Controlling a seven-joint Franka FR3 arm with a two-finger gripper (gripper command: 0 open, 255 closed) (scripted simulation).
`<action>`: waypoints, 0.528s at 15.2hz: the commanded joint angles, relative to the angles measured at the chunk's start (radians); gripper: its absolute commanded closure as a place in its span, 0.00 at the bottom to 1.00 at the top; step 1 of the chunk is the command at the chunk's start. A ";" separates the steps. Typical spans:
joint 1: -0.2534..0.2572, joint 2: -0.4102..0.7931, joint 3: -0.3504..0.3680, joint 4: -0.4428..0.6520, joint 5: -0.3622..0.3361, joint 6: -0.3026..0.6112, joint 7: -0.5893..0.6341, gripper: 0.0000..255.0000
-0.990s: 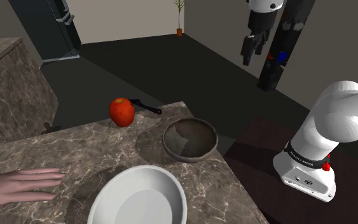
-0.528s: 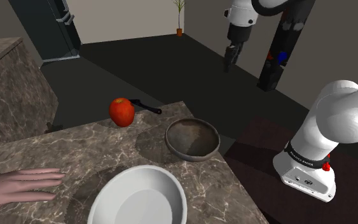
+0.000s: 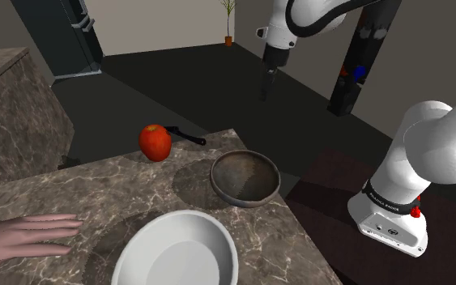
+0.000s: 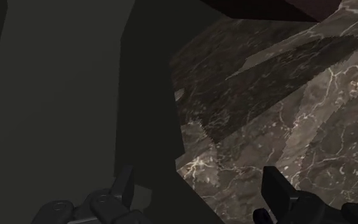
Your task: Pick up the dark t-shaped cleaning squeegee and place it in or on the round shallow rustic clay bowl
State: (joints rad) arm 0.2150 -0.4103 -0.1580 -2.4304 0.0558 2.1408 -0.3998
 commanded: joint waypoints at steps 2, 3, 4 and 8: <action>0.056 0.116 -0.036 0.052 0.084 0.077 -0.137 0.00; 0.074 0.150 -0.045 0.070 0.115 0.095 -0.183 0.00; 0.090 0.184 -0.053 0.088 0.149 0.110 -0.230 0.00; 0.145 0.316 -0.069 0.176 0.291 0.146 -0.424 0.00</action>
State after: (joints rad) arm 0.3468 -0.1234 -0.2242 -2.2709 0.3082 2.2762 -0.7691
